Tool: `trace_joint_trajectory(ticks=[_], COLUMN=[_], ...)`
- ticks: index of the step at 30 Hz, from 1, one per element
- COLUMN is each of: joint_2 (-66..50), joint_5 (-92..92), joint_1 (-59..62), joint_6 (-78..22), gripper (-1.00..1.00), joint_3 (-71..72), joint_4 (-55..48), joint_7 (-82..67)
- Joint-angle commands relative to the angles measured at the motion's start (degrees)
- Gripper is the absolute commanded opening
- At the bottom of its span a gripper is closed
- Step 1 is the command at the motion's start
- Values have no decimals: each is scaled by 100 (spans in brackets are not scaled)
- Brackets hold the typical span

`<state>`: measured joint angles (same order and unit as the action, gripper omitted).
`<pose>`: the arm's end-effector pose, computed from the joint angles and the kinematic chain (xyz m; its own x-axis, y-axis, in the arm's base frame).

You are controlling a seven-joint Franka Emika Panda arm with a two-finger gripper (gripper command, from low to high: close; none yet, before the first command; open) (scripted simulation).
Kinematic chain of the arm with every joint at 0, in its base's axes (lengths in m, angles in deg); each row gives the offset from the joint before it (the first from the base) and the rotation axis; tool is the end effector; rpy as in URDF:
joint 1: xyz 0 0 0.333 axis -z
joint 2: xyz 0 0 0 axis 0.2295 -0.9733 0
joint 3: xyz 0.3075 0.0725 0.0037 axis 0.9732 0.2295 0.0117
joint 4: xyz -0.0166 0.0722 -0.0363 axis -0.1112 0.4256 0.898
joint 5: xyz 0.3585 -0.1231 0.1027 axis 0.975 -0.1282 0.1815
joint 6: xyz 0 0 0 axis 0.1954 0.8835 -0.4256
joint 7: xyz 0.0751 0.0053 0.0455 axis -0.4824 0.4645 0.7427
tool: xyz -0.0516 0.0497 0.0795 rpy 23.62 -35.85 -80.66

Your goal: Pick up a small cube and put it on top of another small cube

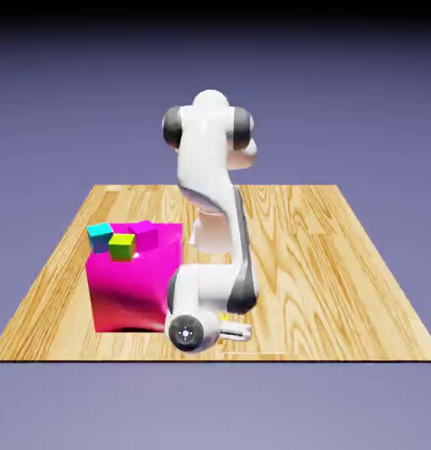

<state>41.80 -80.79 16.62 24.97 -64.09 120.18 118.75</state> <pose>0.5447 -0.0199 0.0848 0.2527 -0.7830 -0.5684 -0.5673 -0.5958 0.5685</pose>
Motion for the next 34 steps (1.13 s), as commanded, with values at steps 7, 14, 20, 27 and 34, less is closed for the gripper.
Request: trace_joint_trajectory(ticks=[7,14,20,27,34], joint_2=[169,1028,1698,2136,2022], joint_5=[-215,-1046,-1695,-1767,-1748], joint_1=[-17,-376,-656,-758,-731], joint_6=[-1162,-2275,-3144,-2330,-2542], gripper=[-100,-100,-100,-100,100], joint_3=[-312,-1718,-2815,-2836,-2830], joint_4=[-1008,-1325,-1573,-328,-652], joint_7=[-299,-2043,-3403,-3174,-3234])
